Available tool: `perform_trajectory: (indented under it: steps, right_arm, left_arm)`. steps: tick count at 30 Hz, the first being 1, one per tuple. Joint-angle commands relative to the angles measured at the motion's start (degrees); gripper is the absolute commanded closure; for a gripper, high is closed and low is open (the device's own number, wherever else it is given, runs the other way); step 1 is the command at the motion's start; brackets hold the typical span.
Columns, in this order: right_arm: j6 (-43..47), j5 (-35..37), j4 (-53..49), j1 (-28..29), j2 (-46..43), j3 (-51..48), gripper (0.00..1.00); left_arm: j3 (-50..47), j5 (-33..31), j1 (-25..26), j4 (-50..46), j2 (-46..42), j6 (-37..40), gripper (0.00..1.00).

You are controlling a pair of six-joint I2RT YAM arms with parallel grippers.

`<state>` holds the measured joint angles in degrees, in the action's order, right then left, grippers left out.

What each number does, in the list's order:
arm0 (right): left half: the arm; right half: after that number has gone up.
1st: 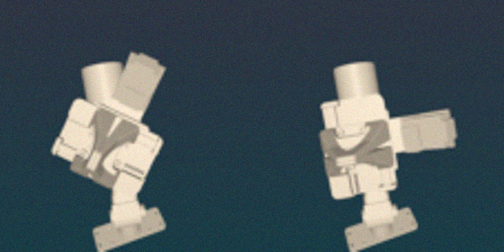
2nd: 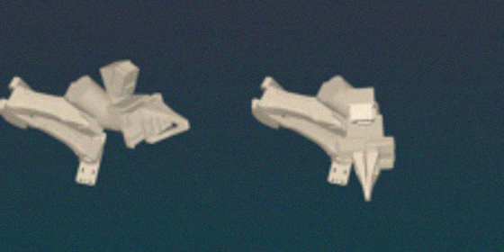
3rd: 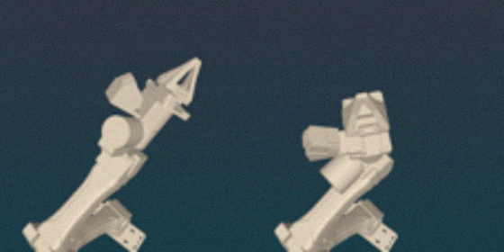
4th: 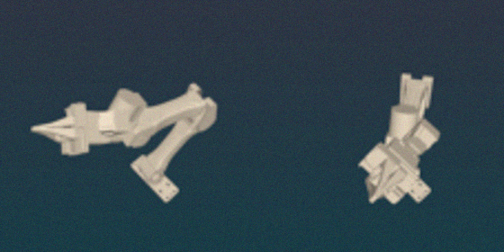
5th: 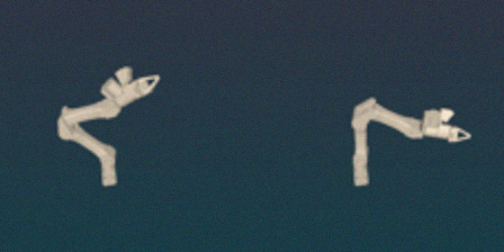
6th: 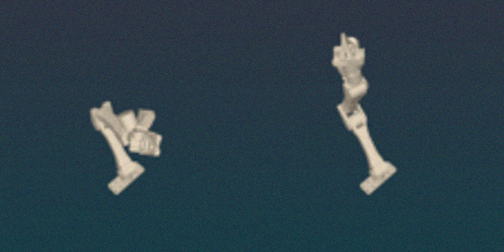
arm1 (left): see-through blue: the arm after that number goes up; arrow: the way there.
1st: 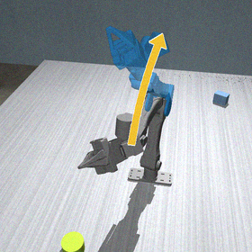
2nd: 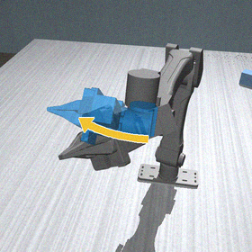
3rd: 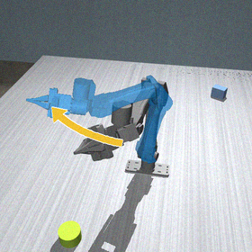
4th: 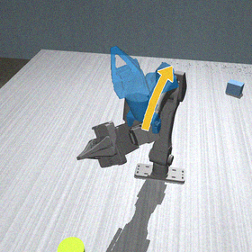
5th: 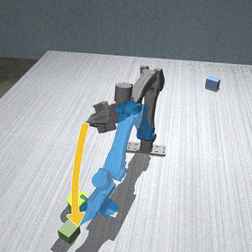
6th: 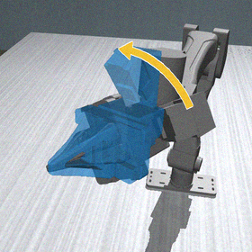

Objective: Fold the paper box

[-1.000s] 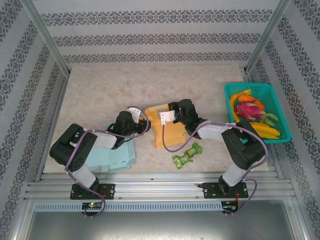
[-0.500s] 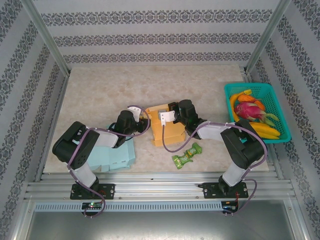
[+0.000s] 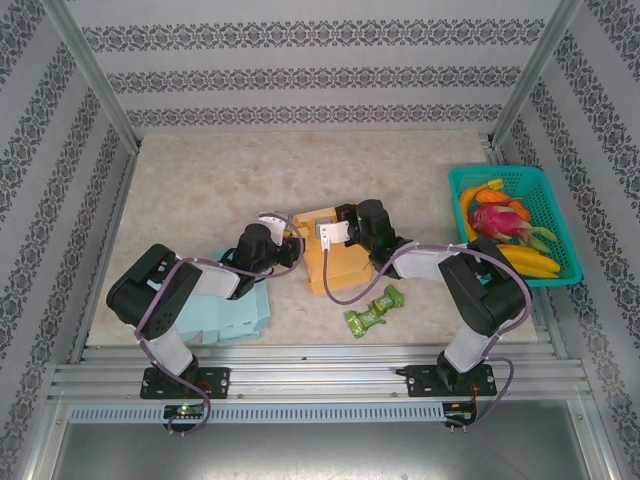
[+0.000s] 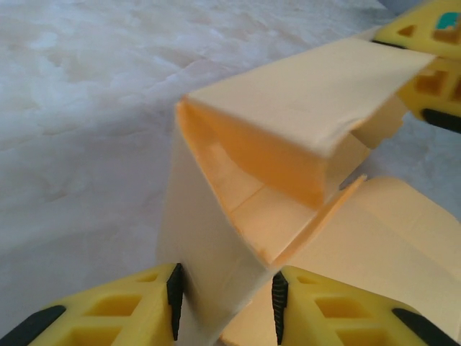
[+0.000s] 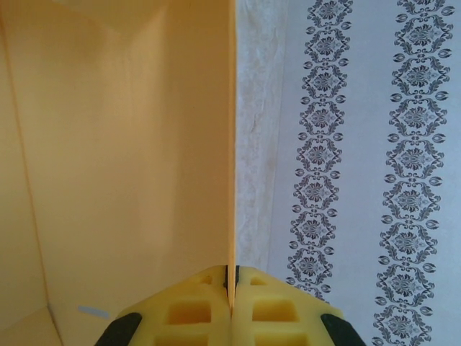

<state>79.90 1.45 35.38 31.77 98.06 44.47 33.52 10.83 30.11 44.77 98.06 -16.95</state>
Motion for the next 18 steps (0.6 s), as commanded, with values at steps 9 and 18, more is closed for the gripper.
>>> perform_trajectory:
  steps: [9,18]
  right_arm:
    - [-1.5,-1.5,0.2,1.3,1.4,-2.2,1.0]
    - [1.6,0.4,1.4,3.1,2.2,-3.9,1.0]
  left_arm:
    - [-1.0,0.2,3.2,9.9,4.0,1.4,0.62]
    - [0.9,-0.6,3.6,9.2,4.2,0.8,0.61]
